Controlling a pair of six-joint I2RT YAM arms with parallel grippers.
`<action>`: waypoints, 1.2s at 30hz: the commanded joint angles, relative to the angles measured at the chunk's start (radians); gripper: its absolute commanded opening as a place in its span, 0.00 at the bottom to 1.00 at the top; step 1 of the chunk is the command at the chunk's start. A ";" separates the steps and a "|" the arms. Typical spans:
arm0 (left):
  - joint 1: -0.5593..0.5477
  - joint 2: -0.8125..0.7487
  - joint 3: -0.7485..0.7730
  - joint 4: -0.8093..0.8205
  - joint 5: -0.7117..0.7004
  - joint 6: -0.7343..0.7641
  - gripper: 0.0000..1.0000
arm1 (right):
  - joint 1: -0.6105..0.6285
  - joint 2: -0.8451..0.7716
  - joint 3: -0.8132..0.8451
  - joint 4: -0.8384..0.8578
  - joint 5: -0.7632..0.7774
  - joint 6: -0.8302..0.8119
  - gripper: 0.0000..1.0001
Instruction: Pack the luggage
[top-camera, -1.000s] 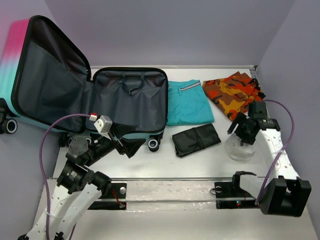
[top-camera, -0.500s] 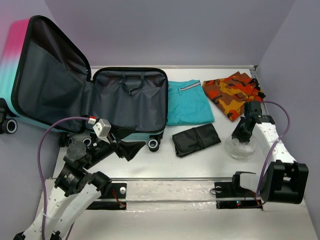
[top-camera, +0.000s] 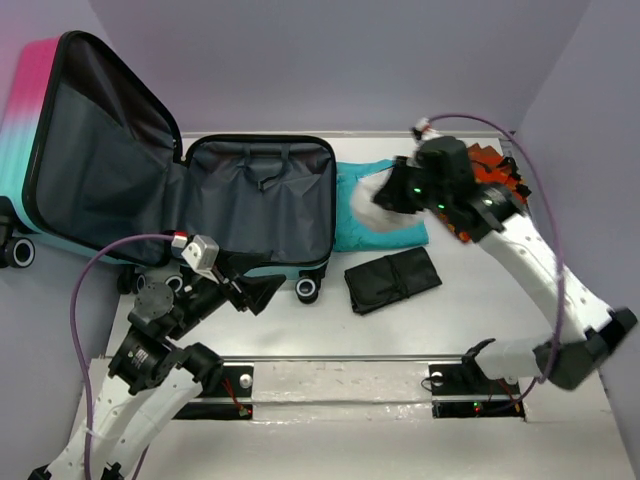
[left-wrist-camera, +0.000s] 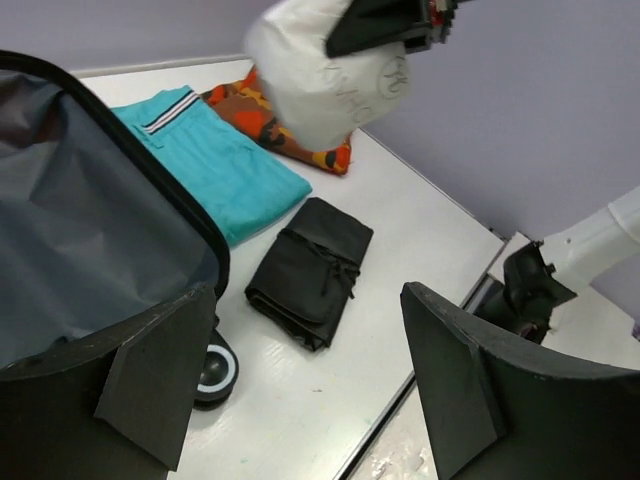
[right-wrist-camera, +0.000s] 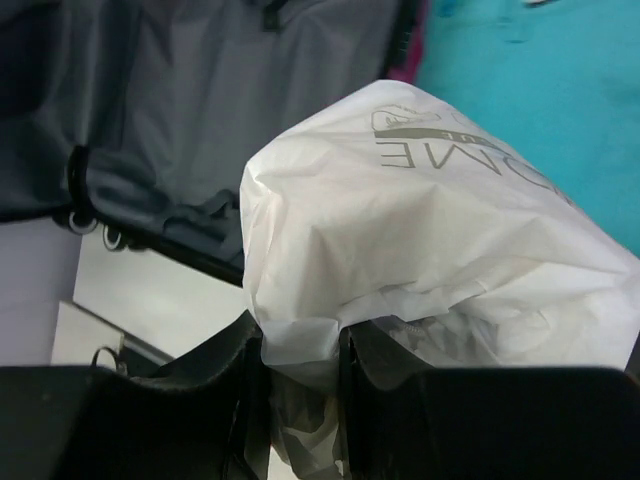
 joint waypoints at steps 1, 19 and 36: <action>0.019 -0.046 0.033 0.002 -0.107 -0.006 0.86 | 0.213 0.352 0.296 0.221 -0.042 0.002 0.15; 0.067 -0.052 0.028 0.014 -0.086 -0.006 0.86 | 0.098 0.180 -0.115 0.344 0.097 0.015 0.82; 0.068 -0.059 0.024 0.023 -0.064 -0.006 0.86 | -0.286 -0.132 -0.852 0.355 0.009 0.242 0.77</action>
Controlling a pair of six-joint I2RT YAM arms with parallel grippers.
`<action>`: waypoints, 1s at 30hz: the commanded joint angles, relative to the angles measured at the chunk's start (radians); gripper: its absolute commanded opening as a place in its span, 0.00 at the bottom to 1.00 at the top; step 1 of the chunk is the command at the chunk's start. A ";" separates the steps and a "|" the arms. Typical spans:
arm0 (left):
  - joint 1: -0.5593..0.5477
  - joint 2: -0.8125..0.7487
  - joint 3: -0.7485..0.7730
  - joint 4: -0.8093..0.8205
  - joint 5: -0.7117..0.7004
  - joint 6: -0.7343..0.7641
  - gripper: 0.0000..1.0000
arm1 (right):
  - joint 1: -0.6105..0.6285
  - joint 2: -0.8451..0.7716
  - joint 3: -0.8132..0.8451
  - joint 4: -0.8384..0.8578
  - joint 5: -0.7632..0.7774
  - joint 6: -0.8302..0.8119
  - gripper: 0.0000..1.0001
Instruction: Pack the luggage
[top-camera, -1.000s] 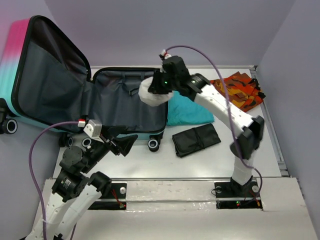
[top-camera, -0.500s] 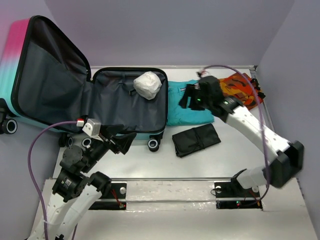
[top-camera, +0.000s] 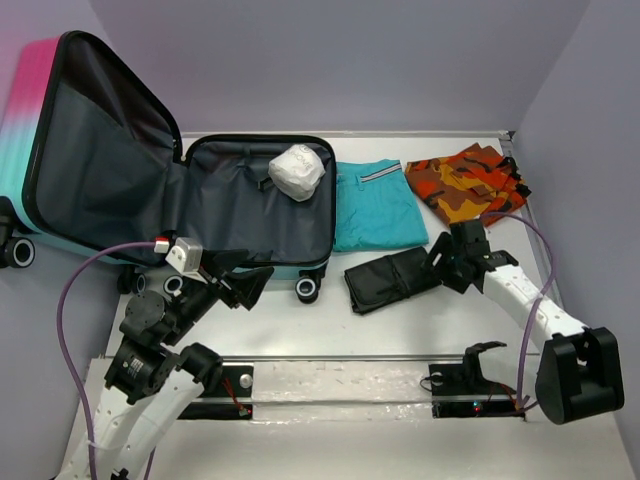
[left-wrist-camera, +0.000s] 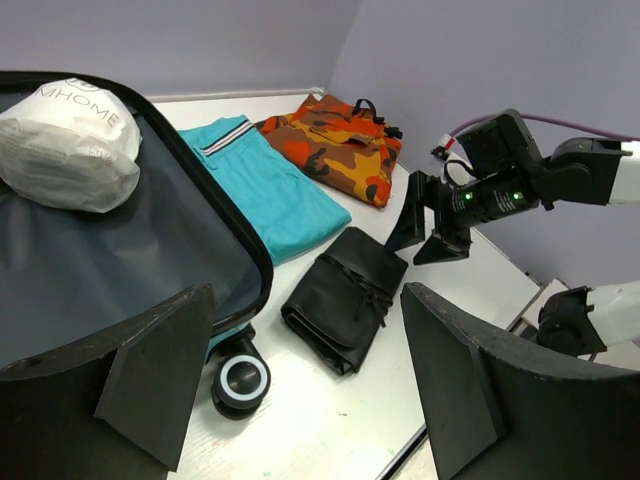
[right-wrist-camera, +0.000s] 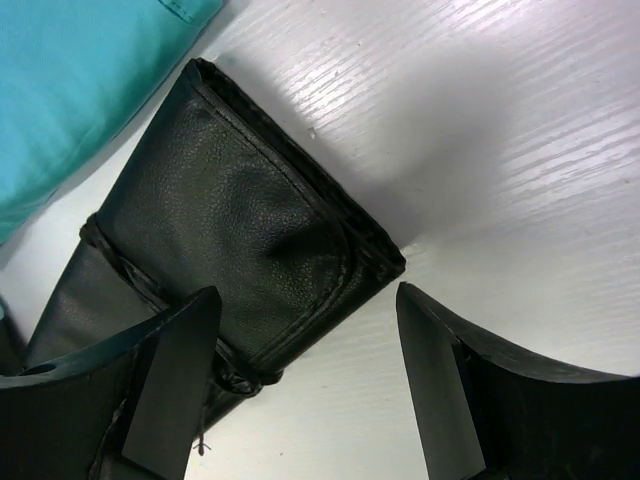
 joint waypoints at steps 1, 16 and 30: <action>0.004 0.003 0.020 0.051 0.022 0.005 0.86 | 0.000 -0.009 -0.050 0.071 -0.046 0.063 0.78; 0.002 0.004 0.020 0.054 0.029 0.003 0.86 | -0.009 -0.067 -0.239 0.272 0.009 0.218 0.15; 0.004 0.010 0.028 0.031 -0.038 -0.006 0.86 | -0.009 -0.349 0.394 -0.043 -0.212 0.014 0.07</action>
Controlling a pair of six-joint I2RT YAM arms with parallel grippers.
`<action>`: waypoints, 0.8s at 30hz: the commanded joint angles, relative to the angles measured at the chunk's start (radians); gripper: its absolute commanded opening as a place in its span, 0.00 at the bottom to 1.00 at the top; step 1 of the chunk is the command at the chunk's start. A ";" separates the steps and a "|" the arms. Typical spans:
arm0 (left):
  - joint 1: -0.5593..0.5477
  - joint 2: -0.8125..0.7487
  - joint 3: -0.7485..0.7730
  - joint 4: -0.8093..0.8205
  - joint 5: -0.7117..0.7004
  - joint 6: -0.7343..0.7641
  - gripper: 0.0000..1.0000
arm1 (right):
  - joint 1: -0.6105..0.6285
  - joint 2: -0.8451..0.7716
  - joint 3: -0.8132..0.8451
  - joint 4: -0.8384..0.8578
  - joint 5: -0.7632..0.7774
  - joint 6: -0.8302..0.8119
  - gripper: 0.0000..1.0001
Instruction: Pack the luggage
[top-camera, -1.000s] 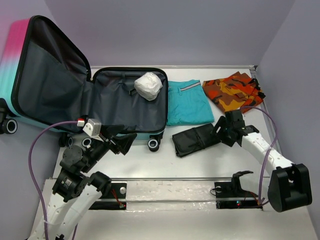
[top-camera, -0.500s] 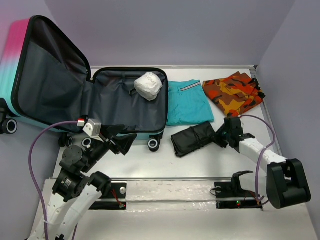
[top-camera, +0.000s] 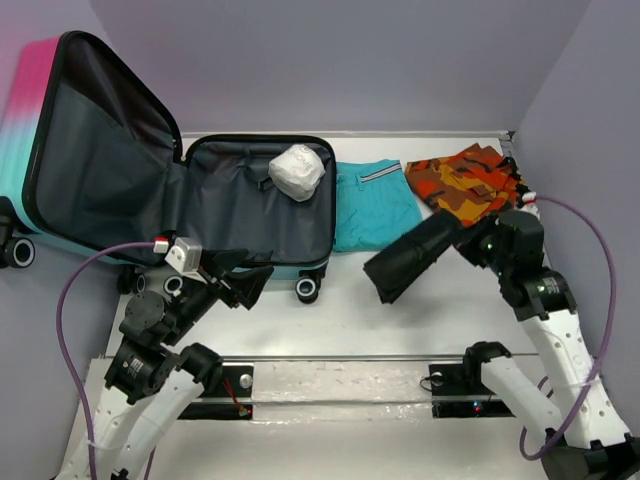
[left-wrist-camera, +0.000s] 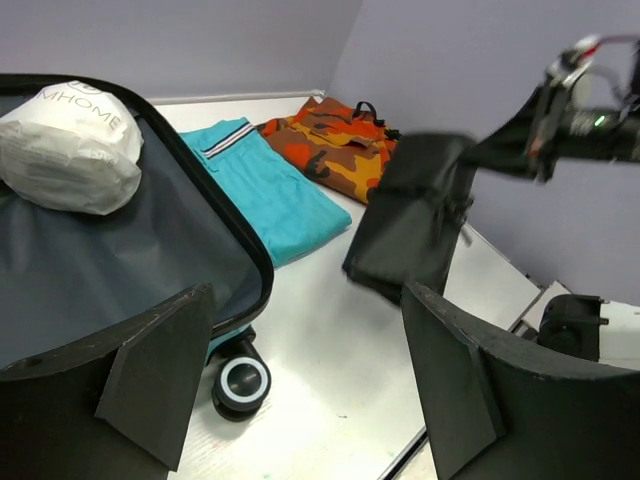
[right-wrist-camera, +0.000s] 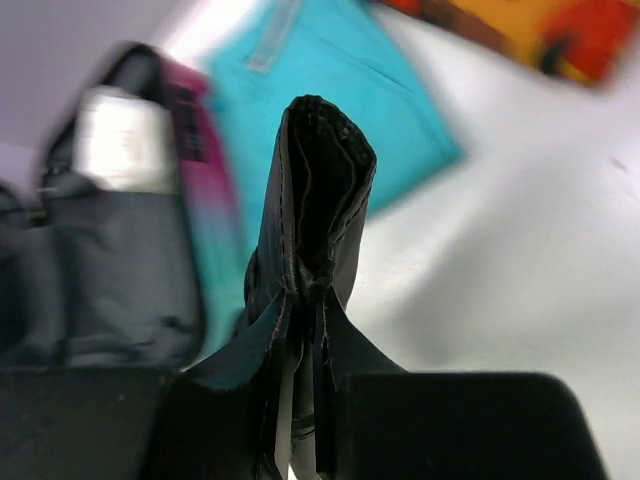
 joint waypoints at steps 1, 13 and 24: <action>0.005 0.010 0.028 0.022 -0.051 -0.008 0.86 | 0.004 0.100 0.276 0.123 -0.200 -0.052 0.07; 0.056 0.019 0.039 -0.001 -0.102 -0.013 0.84 | 0.372 0.923 0.884 0.549 -0.255 0.084 0.07; 0.065 0.026 0.036 0.008 -0.087 -0.011 0.83 | 0.356 1.118 0.954 0.440 -0.331 -0.059 0.97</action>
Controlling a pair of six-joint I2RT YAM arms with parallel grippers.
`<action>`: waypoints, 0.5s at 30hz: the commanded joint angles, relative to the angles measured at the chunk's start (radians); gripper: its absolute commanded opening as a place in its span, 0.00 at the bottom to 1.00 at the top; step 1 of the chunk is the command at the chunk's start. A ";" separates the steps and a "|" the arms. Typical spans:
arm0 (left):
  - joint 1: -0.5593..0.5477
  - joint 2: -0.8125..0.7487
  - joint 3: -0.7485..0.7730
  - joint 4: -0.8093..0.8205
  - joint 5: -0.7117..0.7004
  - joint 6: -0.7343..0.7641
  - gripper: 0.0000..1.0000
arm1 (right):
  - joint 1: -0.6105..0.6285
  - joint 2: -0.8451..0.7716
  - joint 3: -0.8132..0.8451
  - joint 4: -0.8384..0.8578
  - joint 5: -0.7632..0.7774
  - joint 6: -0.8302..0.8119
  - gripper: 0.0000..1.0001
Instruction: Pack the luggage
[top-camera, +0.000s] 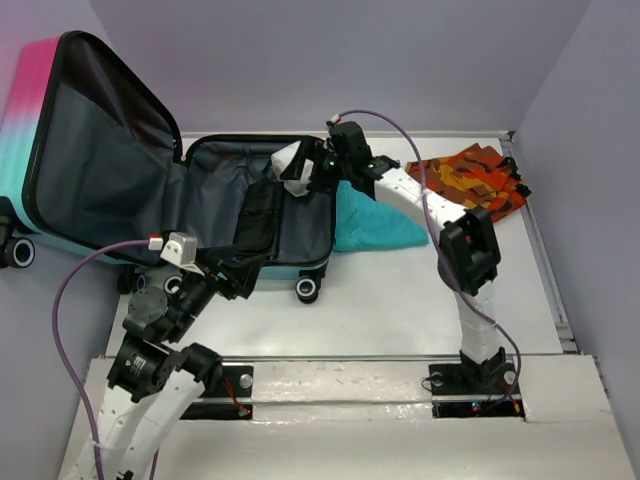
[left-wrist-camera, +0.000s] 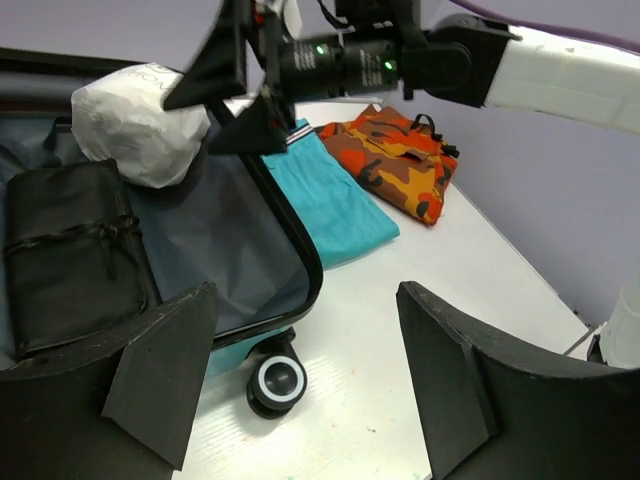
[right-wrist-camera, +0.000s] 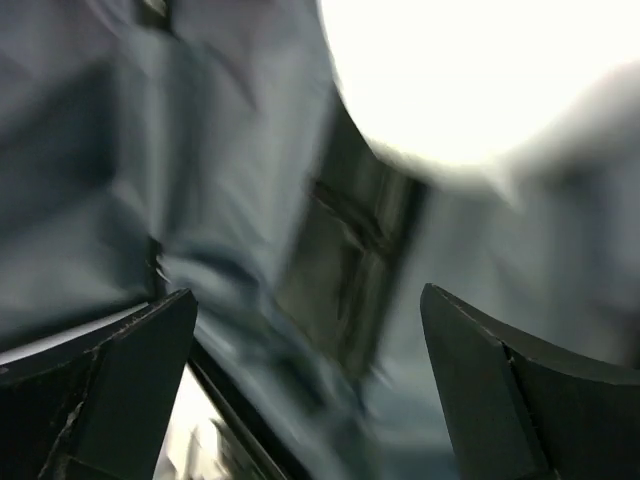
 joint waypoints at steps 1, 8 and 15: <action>0.006 0.008 0.034 0.036 0.011 0.000 0.83 | -0.100 -0.360 -0.279 0.086 0.037 -0.040 0.94; -0.009 0.040 0.028 0.057 0.045 -0.022 0.79 | -0.388 -0.735 -0.950 0.180 0.158 -0.011 0.60; -0.017 0.186 -0.013 0.251 0.203 -0.184 0.57 | -0.625 -0.680 -1.147 0.211 0.075 -0.032 0.70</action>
